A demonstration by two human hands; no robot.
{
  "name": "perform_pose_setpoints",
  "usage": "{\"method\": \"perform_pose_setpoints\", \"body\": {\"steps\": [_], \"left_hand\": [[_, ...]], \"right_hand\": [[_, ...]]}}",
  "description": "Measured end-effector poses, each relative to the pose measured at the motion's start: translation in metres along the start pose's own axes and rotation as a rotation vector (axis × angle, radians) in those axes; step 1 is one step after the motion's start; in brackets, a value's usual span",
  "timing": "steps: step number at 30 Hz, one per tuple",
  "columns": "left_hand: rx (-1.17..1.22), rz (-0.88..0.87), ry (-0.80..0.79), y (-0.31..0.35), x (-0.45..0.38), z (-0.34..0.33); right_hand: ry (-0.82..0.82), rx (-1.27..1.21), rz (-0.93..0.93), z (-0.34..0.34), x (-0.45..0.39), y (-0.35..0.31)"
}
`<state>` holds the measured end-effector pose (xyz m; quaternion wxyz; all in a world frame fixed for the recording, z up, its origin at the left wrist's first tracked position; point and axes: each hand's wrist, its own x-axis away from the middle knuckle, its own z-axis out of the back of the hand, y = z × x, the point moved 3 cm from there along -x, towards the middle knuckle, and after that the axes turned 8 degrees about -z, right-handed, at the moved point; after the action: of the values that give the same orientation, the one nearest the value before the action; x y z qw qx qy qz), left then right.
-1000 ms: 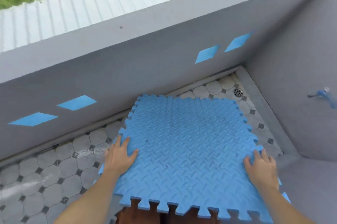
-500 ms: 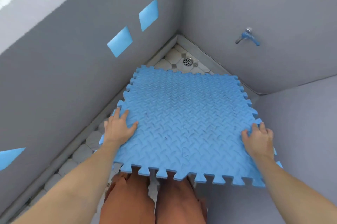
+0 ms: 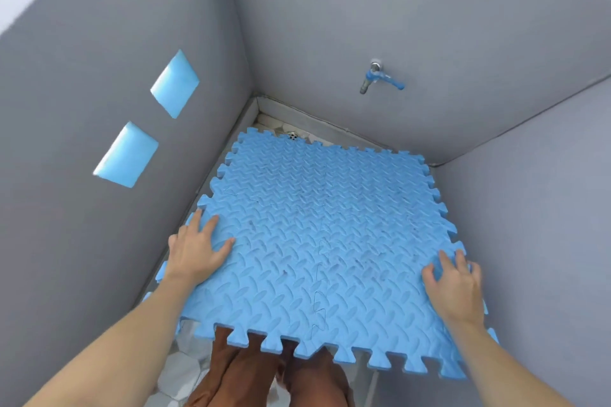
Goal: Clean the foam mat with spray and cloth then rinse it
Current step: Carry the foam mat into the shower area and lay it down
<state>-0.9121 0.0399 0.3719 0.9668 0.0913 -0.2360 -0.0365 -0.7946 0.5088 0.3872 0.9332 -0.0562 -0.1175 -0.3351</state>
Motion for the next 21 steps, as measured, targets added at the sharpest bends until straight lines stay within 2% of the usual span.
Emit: {"method": "perform_pose_setpoints", "body": {"steps": [8,14,21], "left_hand": [[-0.068,-0.108,0.004,-0.017,-0.102,-0.043],[-0.095,-0.181,0.037,-0.043,-0.200,-0.149],[-0.134,-0.229,0.044,-0.070,-0.263,-0.244]], "right_hand": [[-0.022,0.029,-0.091,-0.107,-0.034,-0.006],[0.018,-0.040,-0.084,-0.256,-0.068,-0.028],[0.077,-0.162,-0.186,-0.382,-0.089,-0.028]]}}
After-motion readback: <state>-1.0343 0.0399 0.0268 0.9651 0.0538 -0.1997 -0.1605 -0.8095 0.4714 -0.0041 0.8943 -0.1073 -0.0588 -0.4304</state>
